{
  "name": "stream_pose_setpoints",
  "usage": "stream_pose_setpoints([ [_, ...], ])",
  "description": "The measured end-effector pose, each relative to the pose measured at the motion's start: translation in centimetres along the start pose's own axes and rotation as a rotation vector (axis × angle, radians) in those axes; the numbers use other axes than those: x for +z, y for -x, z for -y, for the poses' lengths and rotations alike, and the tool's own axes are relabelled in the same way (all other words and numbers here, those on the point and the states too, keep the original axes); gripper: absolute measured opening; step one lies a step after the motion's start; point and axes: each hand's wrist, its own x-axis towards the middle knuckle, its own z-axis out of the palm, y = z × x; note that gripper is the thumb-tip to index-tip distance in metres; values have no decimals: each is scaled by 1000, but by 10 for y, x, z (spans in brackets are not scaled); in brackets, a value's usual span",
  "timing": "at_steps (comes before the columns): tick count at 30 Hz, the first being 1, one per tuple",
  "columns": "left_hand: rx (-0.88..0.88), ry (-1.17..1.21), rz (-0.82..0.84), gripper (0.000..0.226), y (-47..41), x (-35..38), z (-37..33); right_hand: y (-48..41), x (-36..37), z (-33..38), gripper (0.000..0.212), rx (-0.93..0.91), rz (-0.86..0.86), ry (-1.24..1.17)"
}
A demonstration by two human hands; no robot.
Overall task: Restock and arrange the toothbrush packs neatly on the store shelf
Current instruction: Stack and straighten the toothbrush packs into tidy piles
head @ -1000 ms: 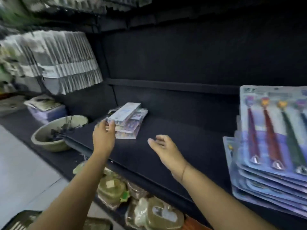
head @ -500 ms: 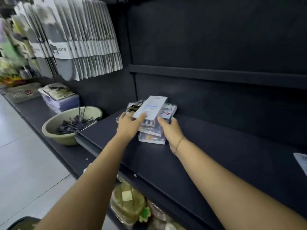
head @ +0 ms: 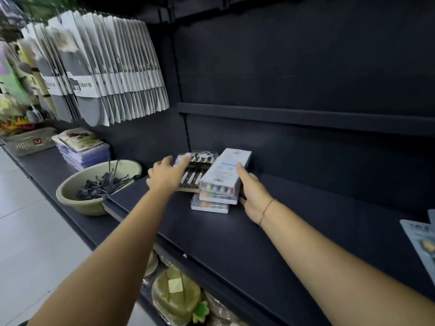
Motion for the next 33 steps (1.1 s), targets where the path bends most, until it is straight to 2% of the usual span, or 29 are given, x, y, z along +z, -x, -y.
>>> stream_pose_setpoints([
  [2,-67,263,182,97,-15,-2,9,-9,4,-3,48,-29,-12,22],
  [4,-82,321,285,86,-23,5,17,-17,8,-8,49,-46,-19,44],
  [9,-16,404,283,69,-7,20,25,-13,0,-9,45,-106,-7,109],
  [13,33,461,300,67,42,18,17,29,-27,-2,45,-70,33,52],
  [18,108,472,397,26,140,25,-5,130,-87,4,48,-55,74,-41],
  [24,142,443,451,25,229,53,-24,219,-151,15,43,-48,-6,-88],
  [25,144,396,463,31,237,54,-25,228,-157,16,40,-33,-51,-85],
  [27,147,245,456,61,249,56,-28,241,-163,16,37,-8,-148,-65],
  [29,209,-16,338,79,263,59,-37,251,-166,14,33,-12,-223,-15],
  [31,319,-89,166,71,292,57,-53,259,-166,11,35,-29,-274,53],
  [32,402,-19,152,66,307,58,-61,263,-164,11,37,-43,-290,81],
  [33,454,96,215,62,322,59,-69,266,-162,11,36,-68,-304,101],
])
